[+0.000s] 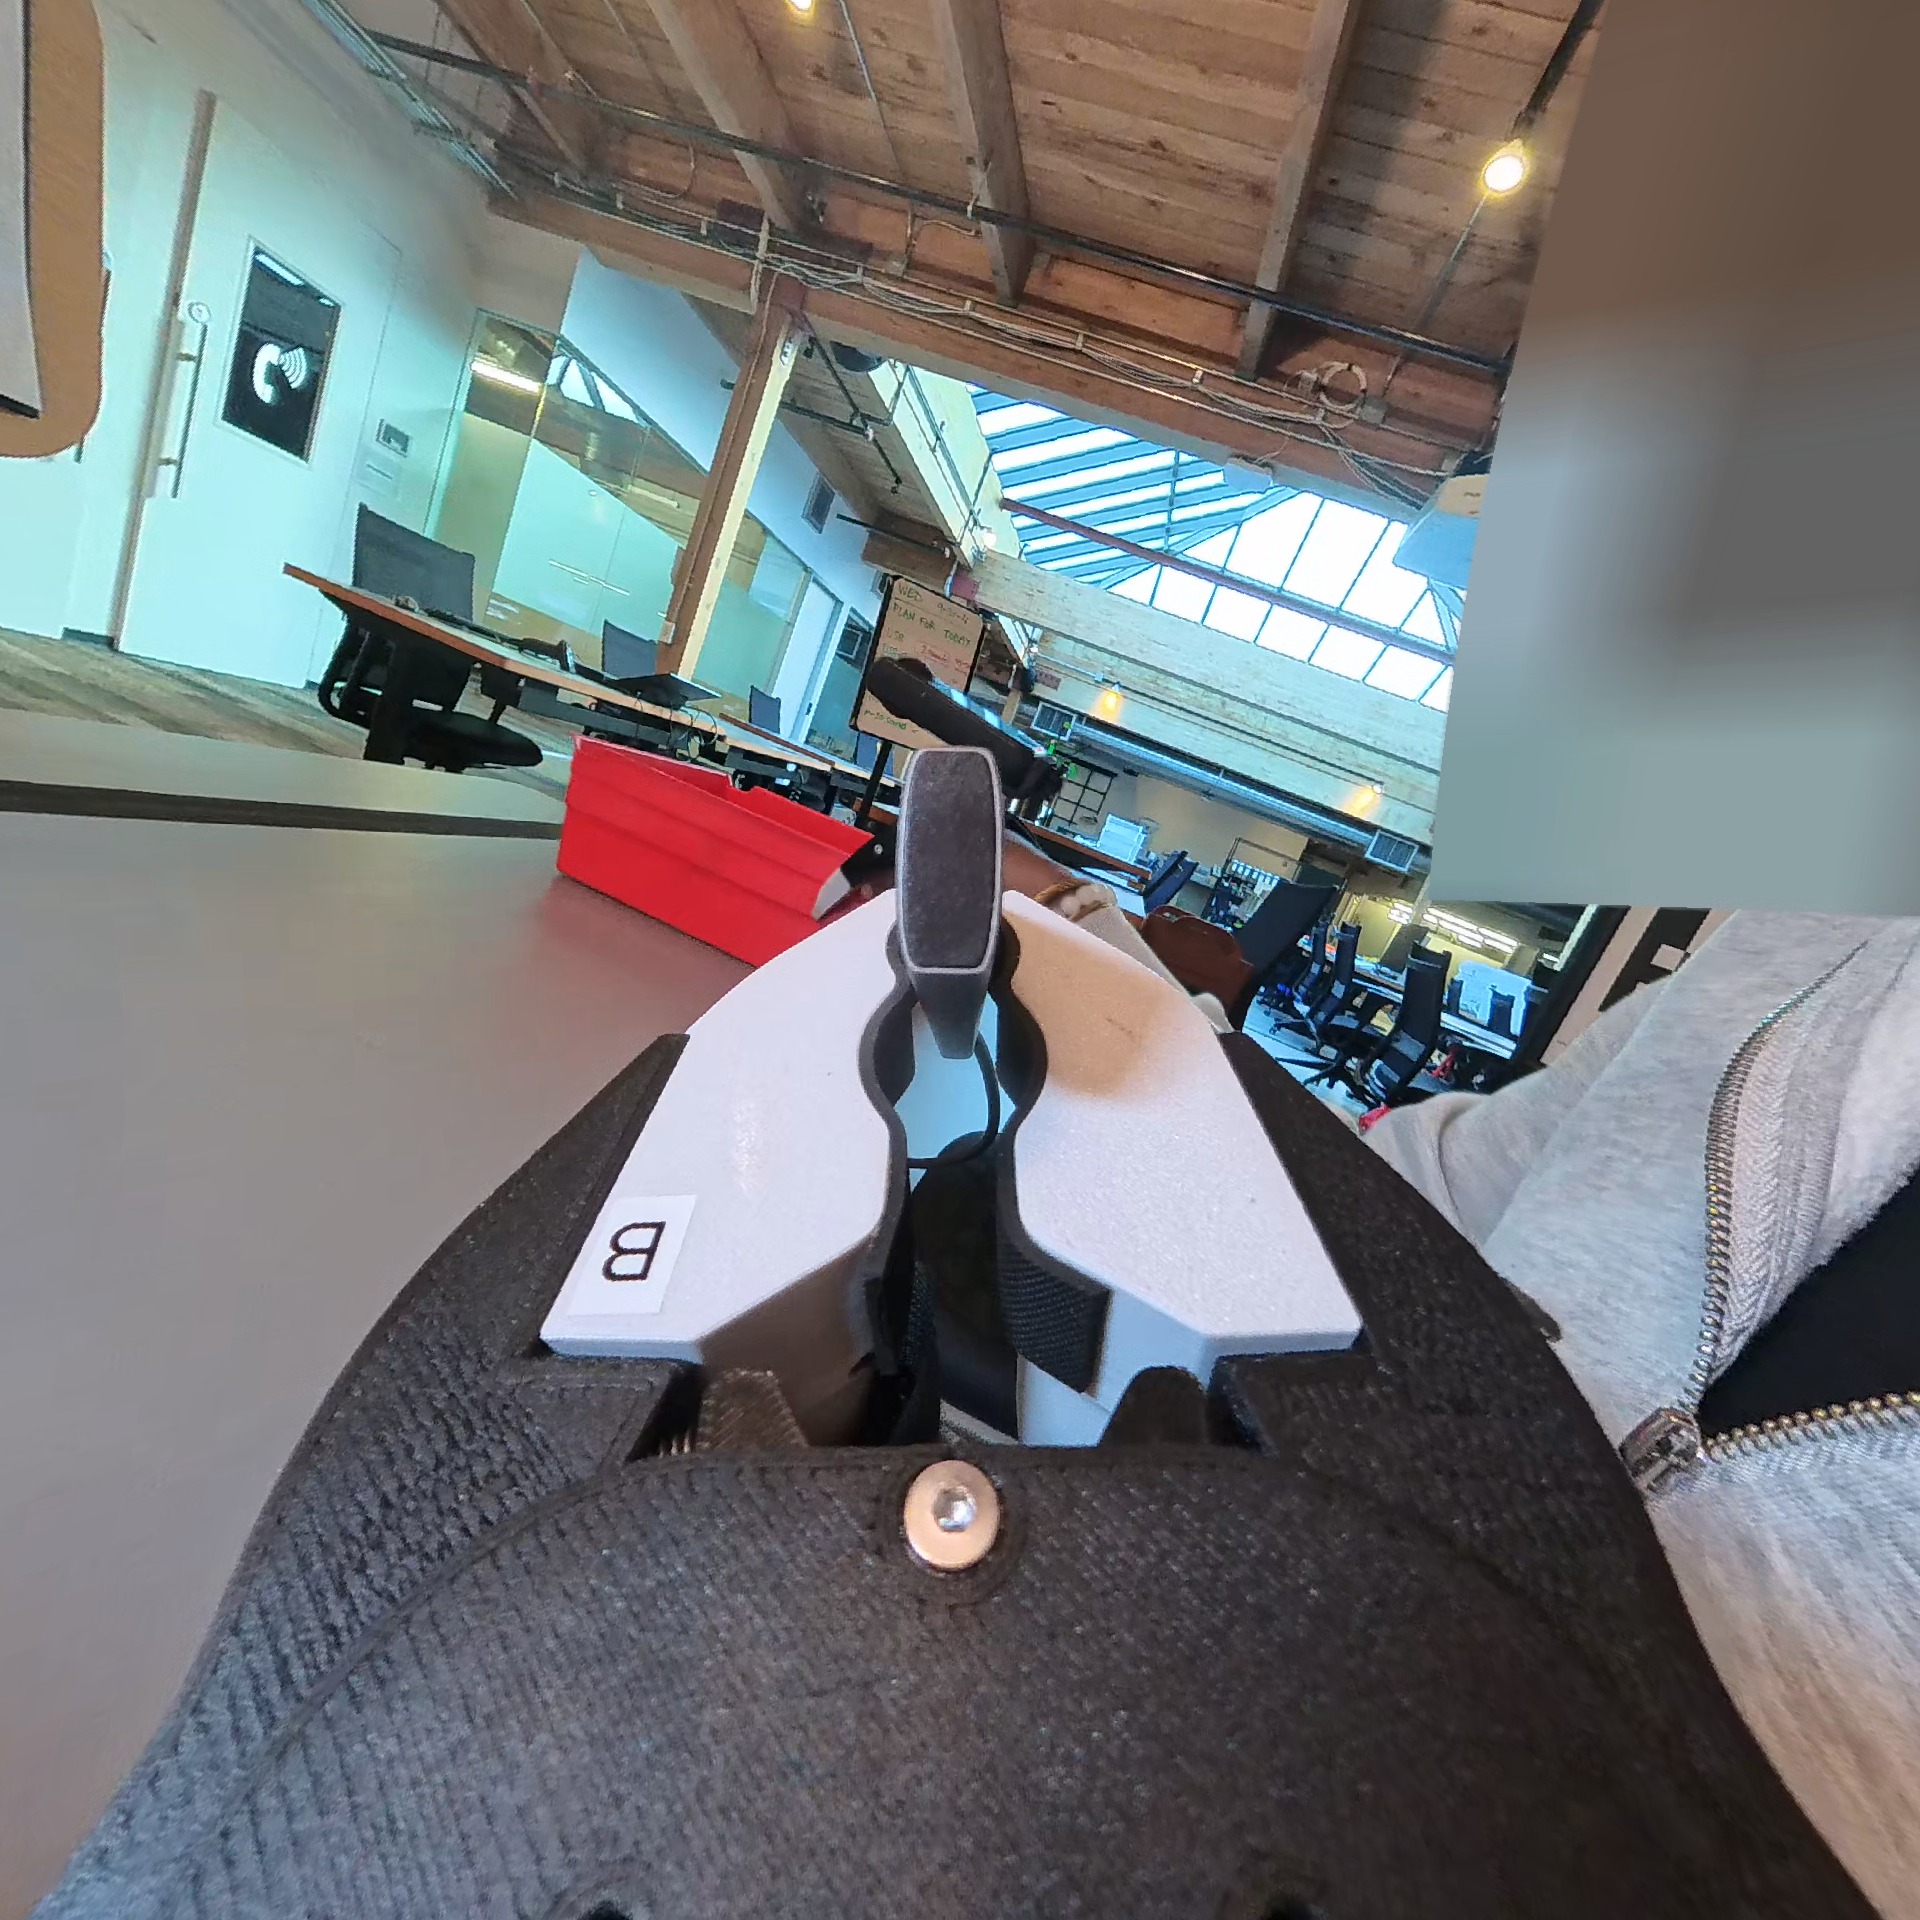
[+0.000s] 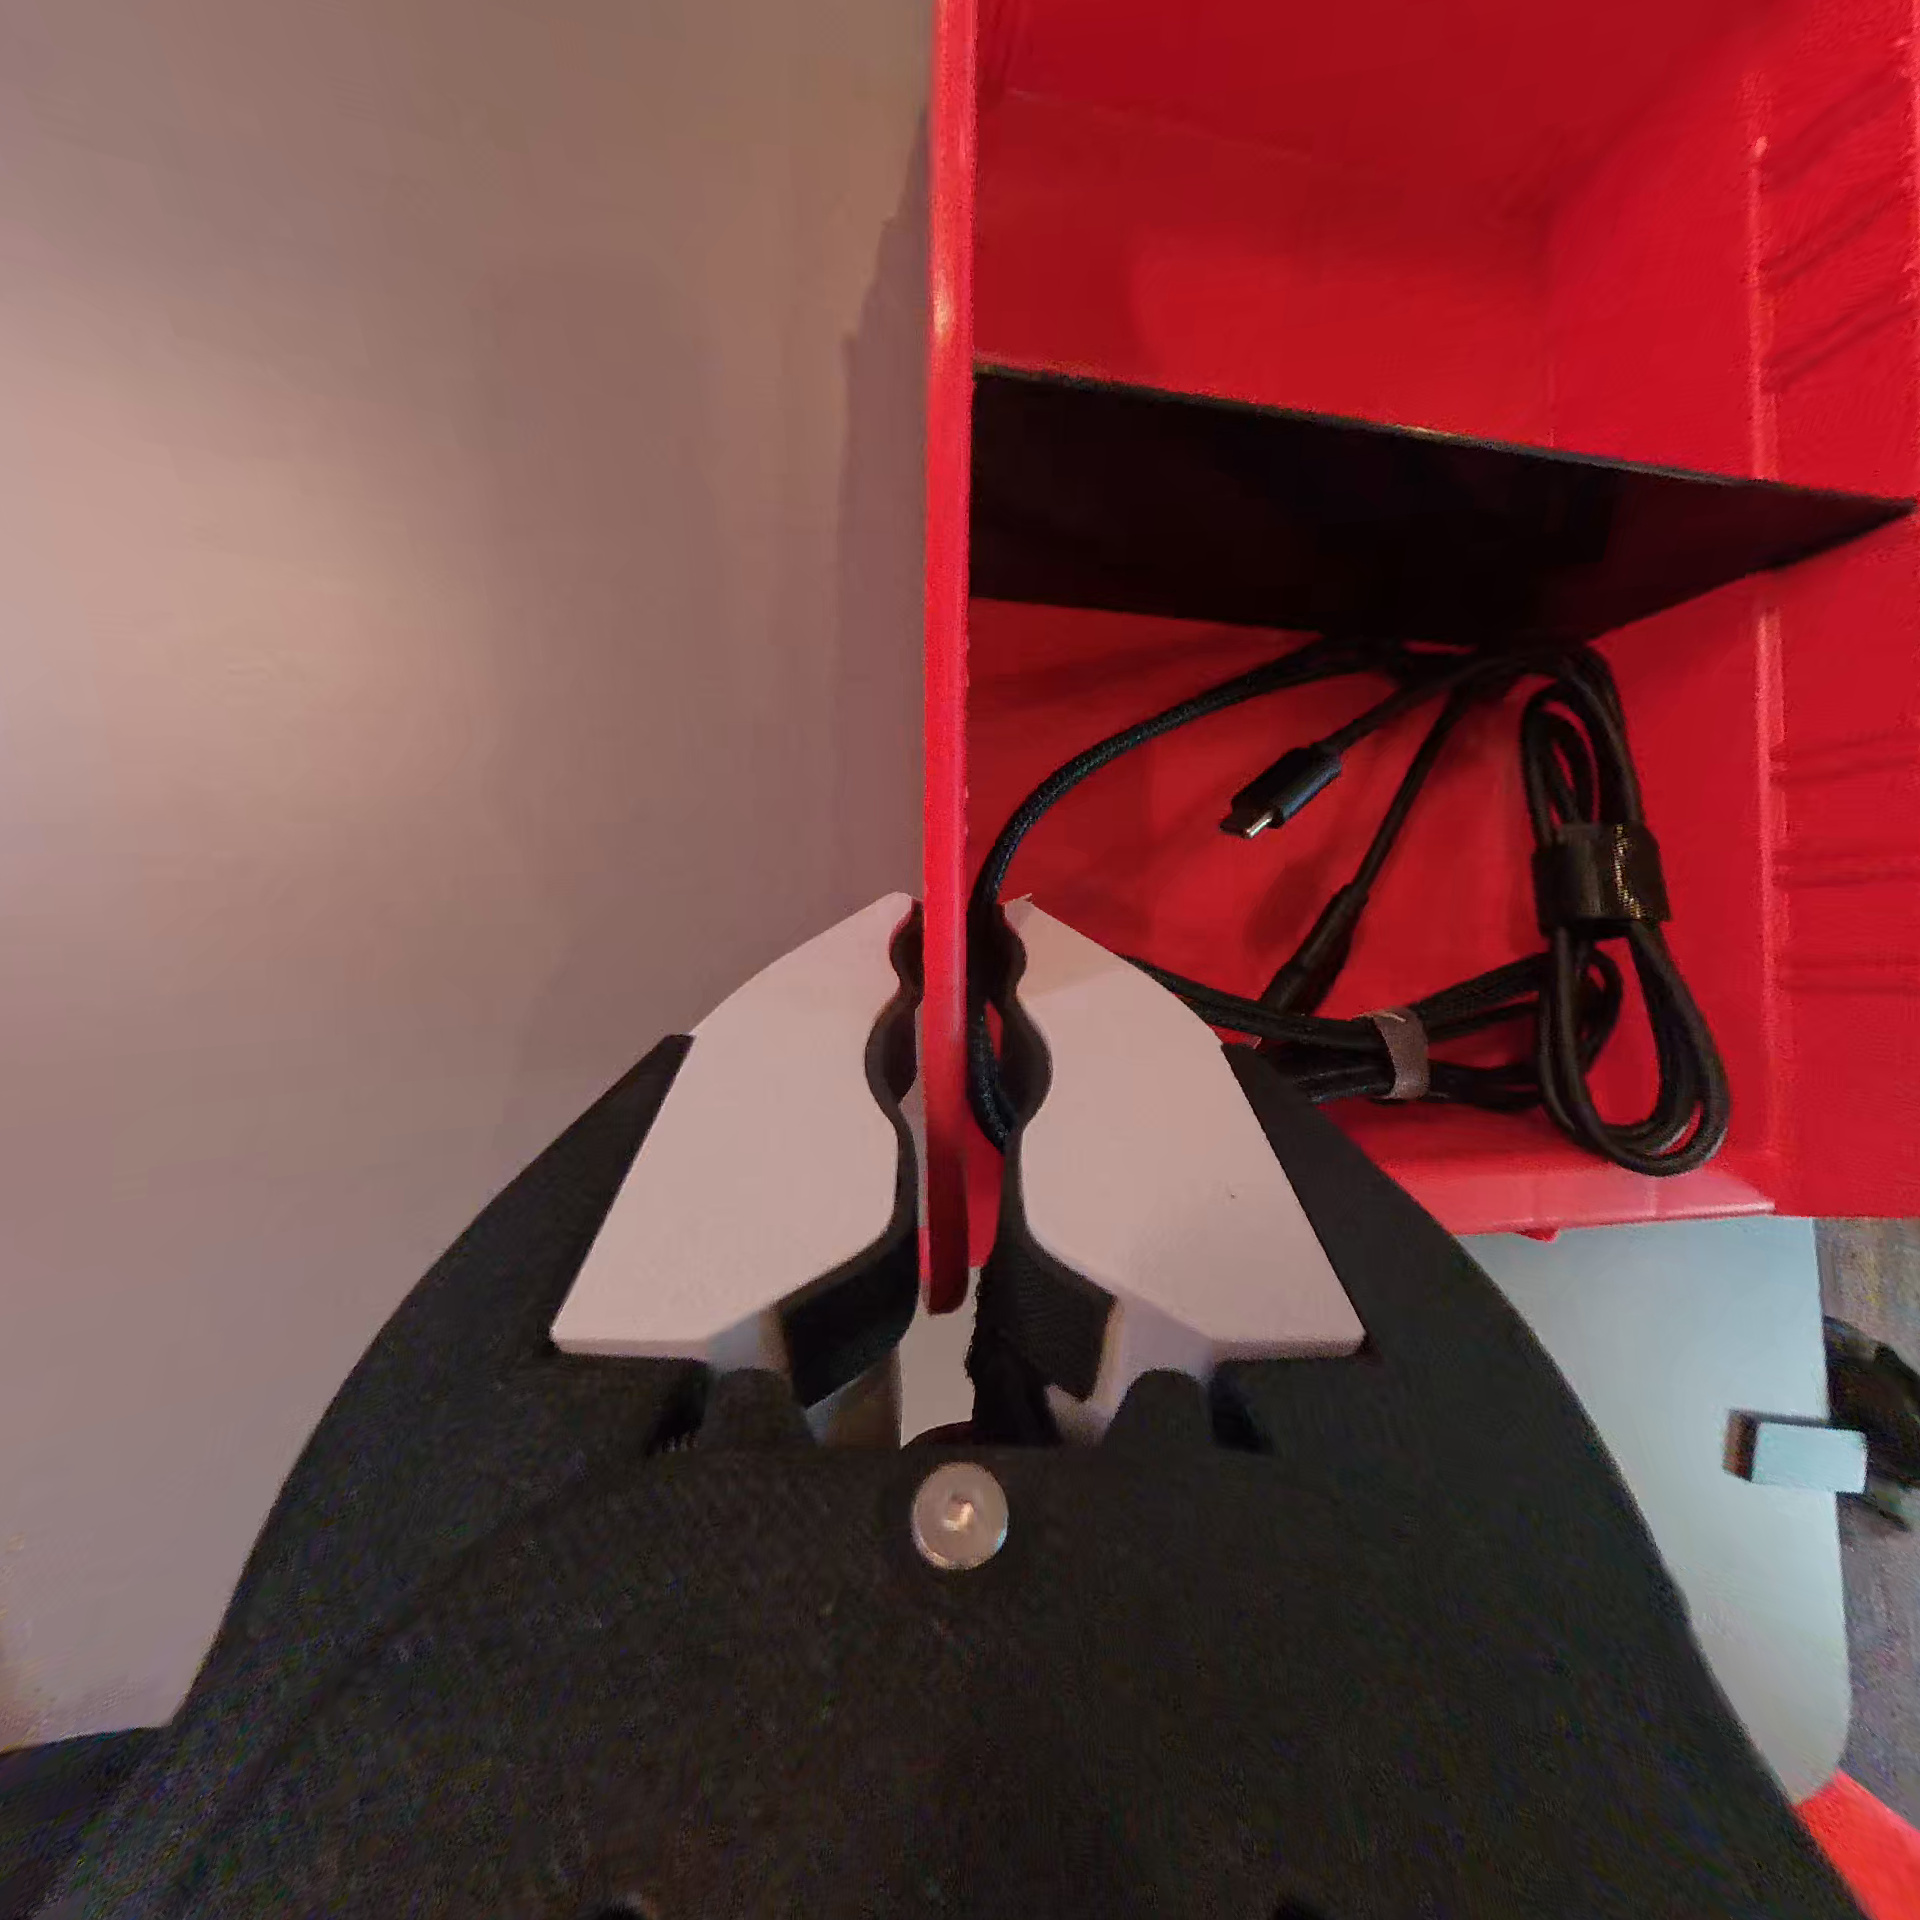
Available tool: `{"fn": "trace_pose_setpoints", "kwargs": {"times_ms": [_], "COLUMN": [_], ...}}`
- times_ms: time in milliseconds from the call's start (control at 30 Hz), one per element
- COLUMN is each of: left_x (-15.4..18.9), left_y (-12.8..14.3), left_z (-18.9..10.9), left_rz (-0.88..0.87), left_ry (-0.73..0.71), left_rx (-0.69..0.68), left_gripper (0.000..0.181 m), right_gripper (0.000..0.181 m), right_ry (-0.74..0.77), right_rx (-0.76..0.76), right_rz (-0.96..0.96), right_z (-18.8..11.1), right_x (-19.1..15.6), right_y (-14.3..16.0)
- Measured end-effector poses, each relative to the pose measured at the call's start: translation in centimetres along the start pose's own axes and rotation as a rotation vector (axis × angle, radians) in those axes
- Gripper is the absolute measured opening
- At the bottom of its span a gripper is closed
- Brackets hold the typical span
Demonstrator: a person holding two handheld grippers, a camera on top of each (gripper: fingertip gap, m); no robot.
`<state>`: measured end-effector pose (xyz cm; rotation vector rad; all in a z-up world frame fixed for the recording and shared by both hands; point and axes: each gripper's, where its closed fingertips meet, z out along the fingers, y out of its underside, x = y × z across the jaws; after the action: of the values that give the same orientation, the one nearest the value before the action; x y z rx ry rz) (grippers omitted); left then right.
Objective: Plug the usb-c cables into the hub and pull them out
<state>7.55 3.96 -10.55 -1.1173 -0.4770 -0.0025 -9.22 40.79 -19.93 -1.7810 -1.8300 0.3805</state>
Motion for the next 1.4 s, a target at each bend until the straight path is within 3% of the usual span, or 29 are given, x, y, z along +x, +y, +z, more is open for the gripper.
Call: {"fn": "trace_pose_setpoints", "kwargs": {"times_ms": [367, 433, 500, 600, 667, 733, 767, 833, 933, 1033, 1200, 1233, 1267, 1400], "left_x": [0.0, 0.0, -0.1, -0.1, -0.1, -0.1, -0.1, -0.1, -0.2, -0.3, -0.3, -0.2, -0.1, 0.3], "left_y": [0.1, 0.1, 0.1, 0.1, 0.1, 0.1, 0.1, 0.1, 0.0, 0.0, 0.1, 0.2, 0.2, 0.3], "left_z": [0.0, 0.0, 0.1, 0.1, 0.1, 0.1, 0.1, 0.1, 0.0, 0.0, 0.1, 0.1, 0.1, 0.3], "left_rz": [0.001, -0.001, -0.003, -0.006, -0.005, -0.006, -0.006, -0.005, -0.006, -0.017, -0.024, -0.018, -0.014, -0.012], "left_ry": [-0.002, -0.003, -0.003, -0.003, -0.003, -0.004, -0.004, -0.006, -0.007, -0.012, -0.004, 0.002, 0.007, 0.032], "left_rx": [-0.004, -0.003, -0.004, -0.005, -0.004, -0.005, -0.004, -0.003, 0.001, 0.005, -0.006, -0.008, -0.012, -0.020], "left_gripper": [0.011, 0.011, 0.011, 0.011, 0.011, 0.010, 0.010, 0.011, 0.011, 0.010, 0.011, 0.011, 0.011, 0.013], "right_gripper": [0.015, 0.036, 0.057, 0.077, 0.088, 0.089, 0.089, 0.082, 0.074, 0.058, 0.046, 0.039, 0.018, 0.011], "right_ry": [0.046, 0.126, 0.162, -0.096, -0.461, -0.840, -0.999, -1.268, -1.472, -1.551, -1.373, -1.407, -1.463, -1.479], "right_rx": [0.032, 0.081, 0.224, 0.585, 0.839, 1.017, 1.055, 0.970, 0.897, 0.898, 0.870, 0.836, 0.810, 0.846], "right_rz": [-0.059, -0.068, -0.064, -0.114, -0.164, -0.251, -0.338, -0.617, -0.760, -0.708, -0.757, -0.753, -0.757, -0.778], "right_z": [0.7, -0.3, -2.7, -8.4, -13.9, -19.4, -21.3, -22.7, -23.3, -24.1, -20.7, -20.6, -20.9, -21.2], "right_x": [1.8, 2.4, 1.8, -5.1, -12.7, -20.0, -23.3, -29.0, -33.0, -34.3, -35.2, -35.2, -35.2, -34.9], "right_y": [-0.6, -1.1, -2.7, -6.2, -7.1, -5.4, -3.6, 2.0, 6.5, 6.9, 7.0, 7.4, 7.9, 8.1]}}
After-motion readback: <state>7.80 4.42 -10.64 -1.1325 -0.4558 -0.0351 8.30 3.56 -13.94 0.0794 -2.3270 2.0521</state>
